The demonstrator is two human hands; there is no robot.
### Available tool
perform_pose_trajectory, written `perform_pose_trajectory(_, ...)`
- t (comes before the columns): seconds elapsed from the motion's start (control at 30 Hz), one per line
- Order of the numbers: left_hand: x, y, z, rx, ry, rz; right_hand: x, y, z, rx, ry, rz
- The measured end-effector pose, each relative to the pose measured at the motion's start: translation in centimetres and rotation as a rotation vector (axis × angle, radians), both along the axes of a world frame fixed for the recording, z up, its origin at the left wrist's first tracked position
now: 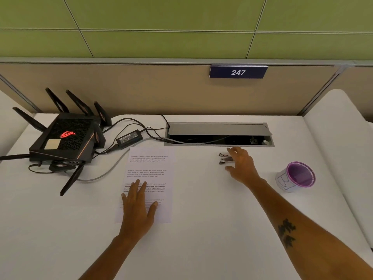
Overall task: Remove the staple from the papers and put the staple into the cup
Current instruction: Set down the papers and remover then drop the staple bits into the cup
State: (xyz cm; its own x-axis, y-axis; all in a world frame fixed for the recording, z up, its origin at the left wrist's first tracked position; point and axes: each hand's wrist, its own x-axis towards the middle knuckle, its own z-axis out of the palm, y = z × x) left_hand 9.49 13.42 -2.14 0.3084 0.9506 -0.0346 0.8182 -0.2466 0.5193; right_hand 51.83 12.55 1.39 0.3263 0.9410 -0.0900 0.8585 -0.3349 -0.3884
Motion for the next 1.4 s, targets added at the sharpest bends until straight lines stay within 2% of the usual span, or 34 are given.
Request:
perform_pose_trajectory(0.13,1.0,-1.5,-0.1,0.026,0.054,-0.06,-2.1,-4.3,-1.4,0.117,-0.071,-0.018)
perform_pose_trajectory(0.37,4.0,-5.6,0.2,0.028,0.148,-0.19,-5.6,-13.8,-3.5,0.085,-0.173,0.071)
perform_pose_trajectory(0.6,7.7,-9.9,1.2,0.017,0.174,-0.322,-5.1,-20.3,-3.3,0.045,-0.197,-0.026)
perform_pose_trajectory(1.17,9.7,-12.1,1.7,-0.073,0.168,-0.564,-4.8,-27.1,-0.7,-0.004,-0.223,-0.296)
perform_pose_trajectory(1.4,10.4,-12.5,0.7,-0.128,0.183,-0.53,-2.5,-27.6,-1.1,-0.053,-0.203,-0.339)
